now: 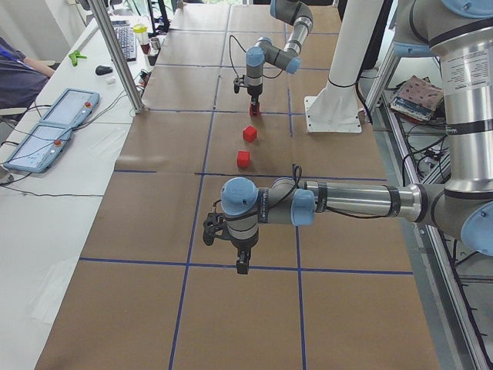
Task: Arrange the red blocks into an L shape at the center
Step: 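Lower the cube at the center, open the right gripper, withdraw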
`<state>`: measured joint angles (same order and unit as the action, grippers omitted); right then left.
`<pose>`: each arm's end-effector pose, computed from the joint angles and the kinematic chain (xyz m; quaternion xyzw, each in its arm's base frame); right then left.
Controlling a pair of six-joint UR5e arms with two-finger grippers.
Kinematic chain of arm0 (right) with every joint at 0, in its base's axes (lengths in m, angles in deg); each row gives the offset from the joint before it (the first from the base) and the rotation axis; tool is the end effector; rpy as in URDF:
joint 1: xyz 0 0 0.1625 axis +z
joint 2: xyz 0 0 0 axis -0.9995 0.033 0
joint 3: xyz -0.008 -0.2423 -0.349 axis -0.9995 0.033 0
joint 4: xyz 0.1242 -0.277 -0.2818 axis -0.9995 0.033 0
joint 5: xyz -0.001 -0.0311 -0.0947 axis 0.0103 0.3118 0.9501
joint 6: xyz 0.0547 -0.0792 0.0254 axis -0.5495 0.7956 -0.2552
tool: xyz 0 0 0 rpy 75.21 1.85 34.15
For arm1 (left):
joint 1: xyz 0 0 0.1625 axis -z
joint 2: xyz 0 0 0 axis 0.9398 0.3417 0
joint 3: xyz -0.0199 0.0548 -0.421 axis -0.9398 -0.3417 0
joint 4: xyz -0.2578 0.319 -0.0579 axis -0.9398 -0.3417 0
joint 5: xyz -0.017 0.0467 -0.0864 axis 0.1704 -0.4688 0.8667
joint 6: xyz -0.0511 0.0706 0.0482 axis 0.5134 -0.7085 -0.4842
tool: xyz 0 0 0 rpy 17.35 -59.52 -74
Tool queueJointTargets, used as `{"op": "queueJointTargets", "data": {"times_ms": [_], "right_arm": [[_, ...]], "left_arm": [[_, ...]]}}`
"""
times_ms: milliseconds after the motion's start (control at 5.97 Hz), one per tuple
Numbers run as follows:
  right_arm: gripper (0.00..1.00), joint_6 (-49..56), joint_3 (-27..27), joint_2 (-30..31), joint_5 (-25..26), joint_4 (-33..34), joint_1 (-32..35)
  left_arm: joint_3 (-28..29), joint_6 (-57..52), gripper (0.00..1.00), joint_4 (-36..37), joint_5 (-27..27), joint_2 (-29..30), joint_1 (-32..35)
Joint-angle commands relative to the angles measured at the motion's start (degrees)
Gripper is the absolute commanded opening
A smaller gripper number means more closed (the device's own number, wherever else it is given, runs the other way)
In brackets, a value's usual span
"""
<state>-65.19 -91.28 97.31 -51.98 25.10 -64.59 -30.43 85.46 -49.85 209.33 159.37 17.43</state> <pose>-0.6496 -0.3966 0.2030 -0.0129 -0.3701 0.0098 0.9289 -0.0473 -0.4000 0.6414 -0.0038 0.3684 0.0393 0.9288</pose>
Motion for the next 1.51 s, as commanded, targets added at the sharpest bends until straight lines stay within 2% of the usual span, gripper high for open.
{"op": "queueJointTargets", "data": {"times_ms": [0,168,335,670,838,1005,1173,1341], "right_arm": [[0.98,-0.03,0.00,-0.08,-0.12,0.00,0.04],[0.99,0.15,-0.69,-0.34,-0.12,0.00,0.13],[0.99,0.23,-3.75,-0.61,-0.90,0.44,2.30],[1.00,3.72,-6.41,0.09,-7.72,0.70,11.24],[1.00,10.19,-8.33,3.49,-12.72,2.10,17.73],[1.00,22.70,-14.79,10.31,-16.95,6.63,24.67],[1.00,35.61,-20.51,15.94,-19.08,12.77,30.91],[1.00,49.66,-23.00,20.44,-19.19,17.44,37.07]], "left_arm": [[0.00,0.00,1.00,0.02,0.00,0.00,-0.09],[0.00,0.00,1.00,-0.07,0.00,0.00,-0.09],[-0.09,0.00,1.00,-0.42,0.00,0.09,-0.35],[-0.87,-0.09,1.00,-0.77,-0.09,0.35,-1.14],[-2.01,0.00,1.00,-0.69,-0.09,0.52,-2.01],[-2.20,0.26,1.00,-0.77,-0.09,1.22,-2.11],[-4.02,0.44,1.00,-0.86,0.00,2.27,-2.11],[-5.26,0.53,1.00,-0.86,-0.09,4.63,-2.11]]}}
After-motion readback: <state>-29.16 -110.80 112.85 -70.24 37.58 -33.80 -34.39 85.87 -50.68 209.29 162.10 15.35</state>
